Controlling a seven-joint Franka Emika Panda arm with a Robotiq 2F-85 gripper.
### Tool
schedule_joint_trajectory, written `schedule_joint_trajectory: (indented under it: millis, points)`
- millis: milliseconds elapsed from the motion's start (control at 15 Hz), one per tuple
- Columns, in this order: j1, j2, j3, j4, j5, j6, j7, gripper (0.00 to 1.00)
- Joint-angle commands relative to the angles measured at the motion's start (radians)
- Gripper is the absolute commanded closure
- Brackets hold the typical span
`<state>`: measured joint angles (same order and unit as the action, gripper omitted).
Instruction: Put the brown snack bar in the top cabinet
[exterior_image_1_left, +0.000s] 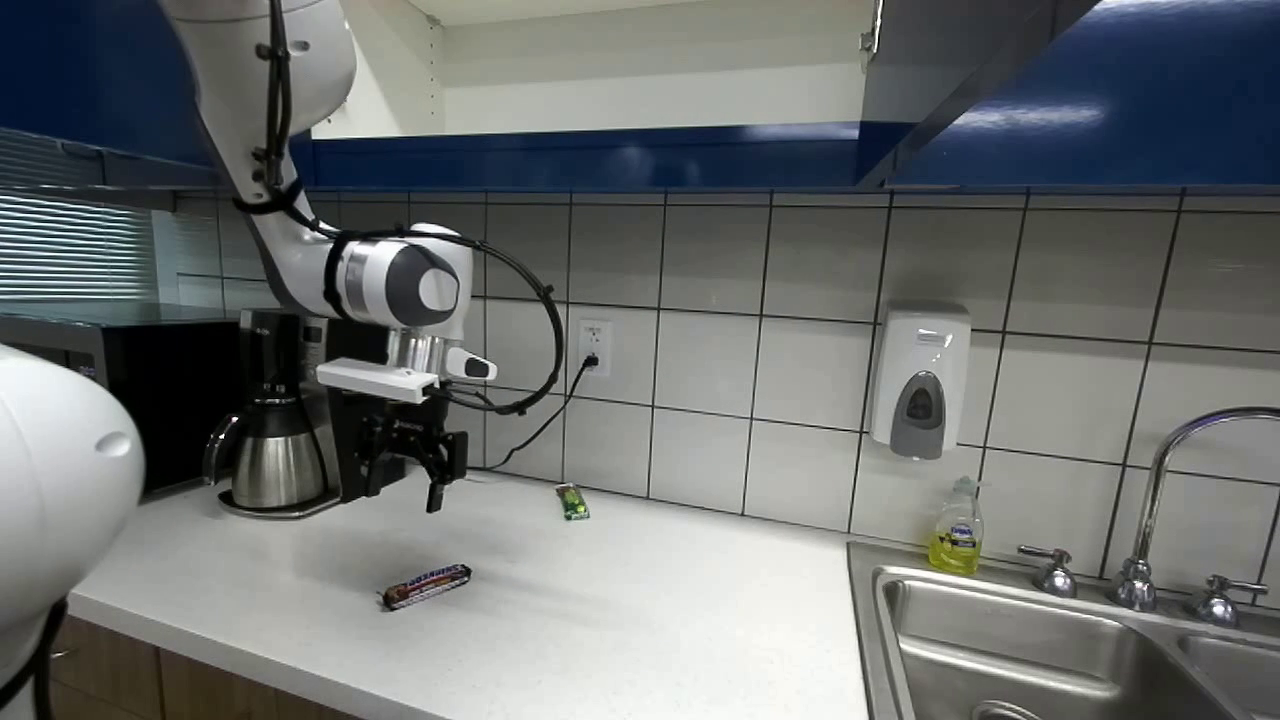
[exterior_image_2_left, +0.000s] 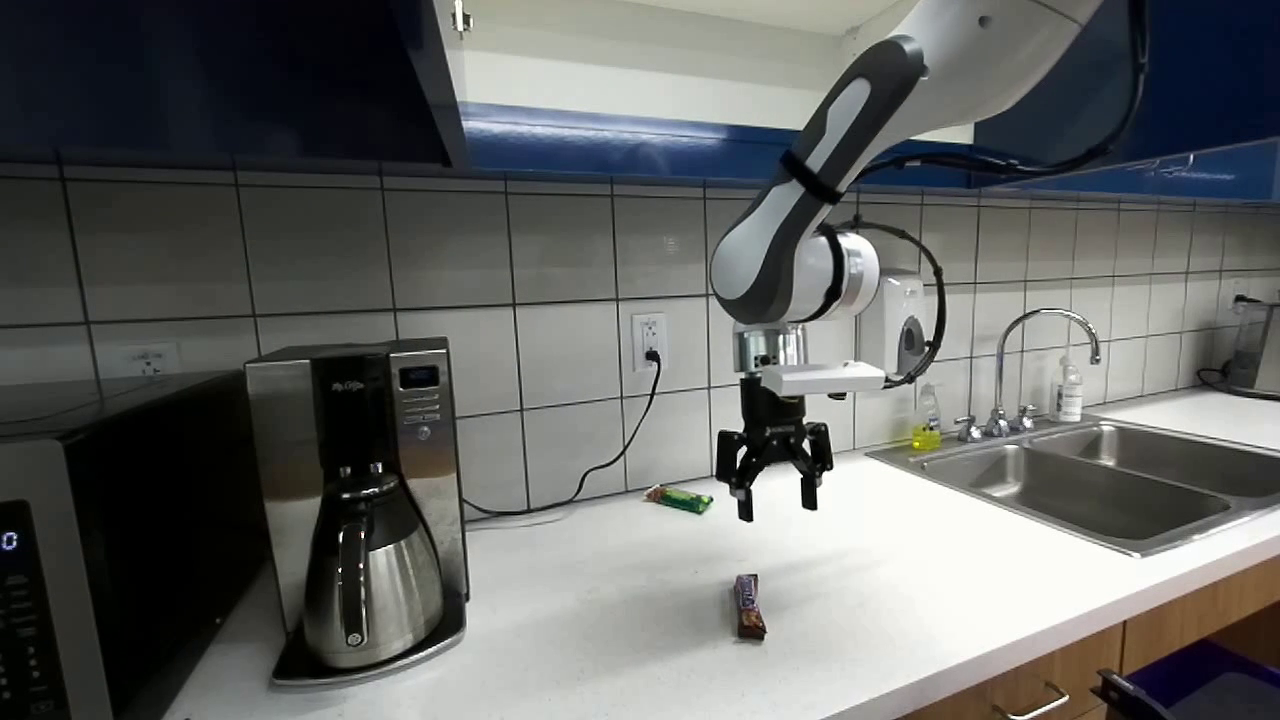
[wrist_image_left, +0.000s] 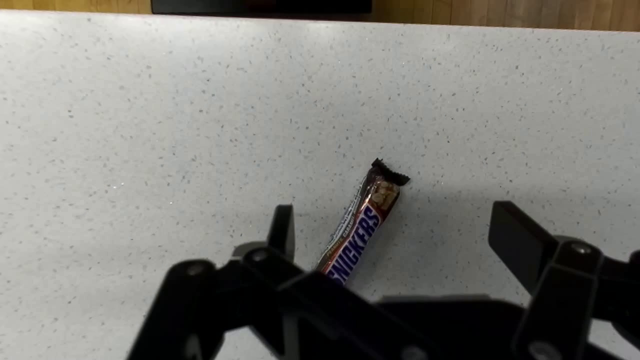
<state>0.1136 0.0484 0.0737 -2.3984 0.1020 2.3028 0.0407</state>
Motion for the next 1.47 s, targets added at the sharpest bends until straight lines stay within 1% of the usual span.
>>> schedule_joint_trajectory:
  millis: [0, 200, 400, 600, 933, 1200, 1400]
  points:
    - [0.004, 0.099, 0.016, 0.069, -0.001, 0.009, 0.04, 0.0]
    - [0.012, 0.151, 0.014, 0.093, -0.014, 0.022, 0.081, 0.0]
    - [0.021, 0.201, 0.006, 0.114, -0.026, 0.062, 0.135, 0.0]
    - [0.031, 0.243, -0.005, 0.124, -0.041, 0.126, 0.191, 0.0]
    - [0.057, 0.3, -0.035, 0.135, -0.101, 0.198, 0.295, 0.0]
    - [0.09, 0.329, -0.07, 0.141, -0.147, 0.248, 0.38, 0.0]
    - [0.11, 0.351, -0.086, 0.149, -0.158, 0.269, 0.42, 0.0]
